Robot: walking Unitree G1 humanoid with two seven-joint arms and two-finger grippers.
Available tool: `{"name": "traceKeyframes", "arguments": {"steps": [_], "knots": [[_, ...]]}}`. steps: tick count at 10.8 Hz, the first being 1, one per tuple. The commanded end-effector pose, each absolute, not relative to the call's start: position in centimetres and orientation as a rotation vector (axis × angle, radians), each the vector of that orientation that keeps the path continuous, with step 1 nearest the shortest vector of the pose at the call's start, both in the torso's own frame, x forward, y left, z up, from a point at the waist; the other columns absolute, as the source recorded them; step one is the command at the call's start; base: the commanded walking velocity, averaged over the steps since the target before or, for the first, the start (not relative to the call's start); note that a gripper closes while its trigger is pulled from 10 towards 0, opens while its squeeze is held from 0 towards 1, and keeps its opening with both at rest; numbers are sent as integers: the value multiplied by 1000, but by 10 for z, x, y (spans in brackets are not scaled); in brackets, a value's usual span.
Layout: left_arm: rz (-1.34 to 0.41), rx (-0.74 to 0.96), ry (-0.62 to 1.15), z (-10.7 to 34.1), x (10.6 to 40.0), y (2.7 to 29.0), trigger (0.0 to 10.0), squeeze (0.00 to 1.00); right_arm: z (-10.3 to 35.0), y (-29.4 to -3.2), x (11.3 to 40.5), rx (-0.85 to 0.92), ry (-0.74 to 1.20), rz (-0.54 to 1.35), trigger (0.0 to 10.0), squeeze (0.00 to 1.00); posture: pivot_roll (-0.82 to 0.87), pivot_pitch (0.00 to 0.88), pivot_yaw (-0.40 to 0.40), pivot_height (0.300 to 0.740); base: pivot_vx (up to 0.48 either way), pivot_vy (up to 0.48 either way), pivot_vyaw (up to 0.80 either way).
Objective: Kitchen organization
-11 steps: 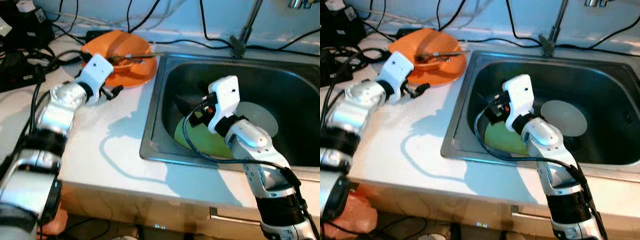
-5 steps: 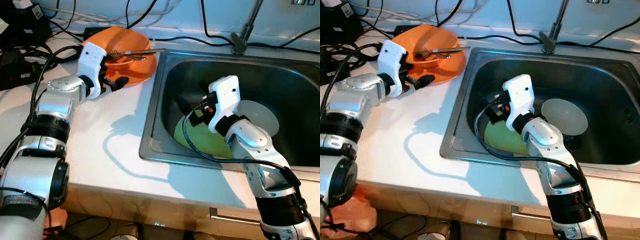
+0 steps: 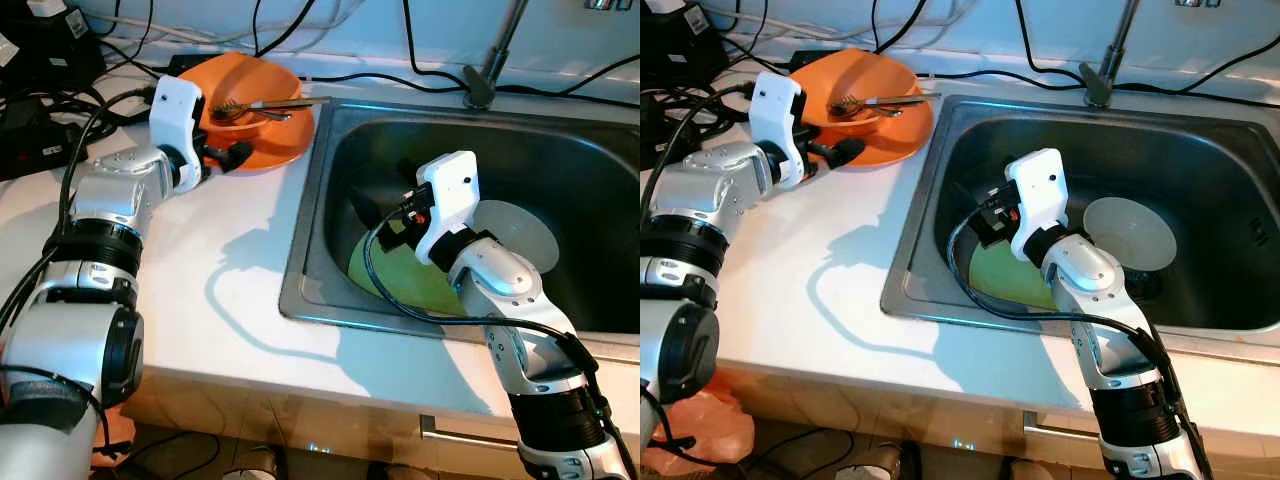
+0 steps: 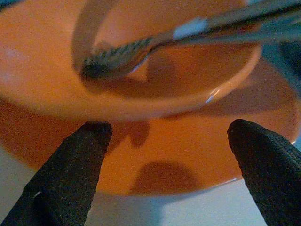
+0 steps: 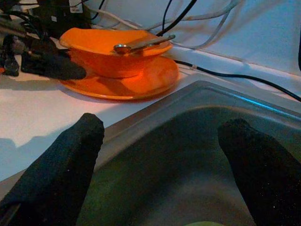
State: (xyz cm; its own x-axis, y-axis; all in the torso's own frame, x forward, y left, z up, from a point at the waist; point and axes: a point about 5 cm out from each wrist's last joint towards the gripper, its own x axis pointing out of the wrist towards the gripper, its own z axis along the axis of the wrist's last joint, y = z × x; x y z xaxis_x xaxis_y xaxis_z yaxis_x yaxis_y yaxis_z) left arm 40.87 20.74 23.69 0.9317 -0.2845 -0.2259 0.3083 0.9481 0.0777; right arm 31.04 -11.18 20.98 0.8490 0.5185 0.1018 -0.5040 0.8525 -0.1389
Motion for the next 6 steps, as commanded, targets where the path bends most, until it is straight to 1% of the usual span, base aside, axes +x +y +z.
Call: {"name": "traceKeyframes", "arguments": {"steps": [1,2,3,5,6], "knots": [[-276,80,232,239,411,207,10000,0,211,-112,312,-117,-147,526,10000,0,52,147,21,740,0,0,0],[-270,53,249,236,412,207,10000,0,211,-112,312,-117,-146,526,10000,0,49,147,21,740,0,0,0],[-274,-25,294,229,412,202,10000,0,211,-112,312,-117,-147,525,10000,0,48,147,21,740,0,0,0],[-280,-82,305,230,414,196,10000,0,211,-113,311,-116,-147,521,10000,0,41,151,26,740,0,0,0],[-277,-147,313,231,415,193,10000,0,210,-113,310,-115,-145,519,10000,0,41,153,27,740,0,0,0]]}}
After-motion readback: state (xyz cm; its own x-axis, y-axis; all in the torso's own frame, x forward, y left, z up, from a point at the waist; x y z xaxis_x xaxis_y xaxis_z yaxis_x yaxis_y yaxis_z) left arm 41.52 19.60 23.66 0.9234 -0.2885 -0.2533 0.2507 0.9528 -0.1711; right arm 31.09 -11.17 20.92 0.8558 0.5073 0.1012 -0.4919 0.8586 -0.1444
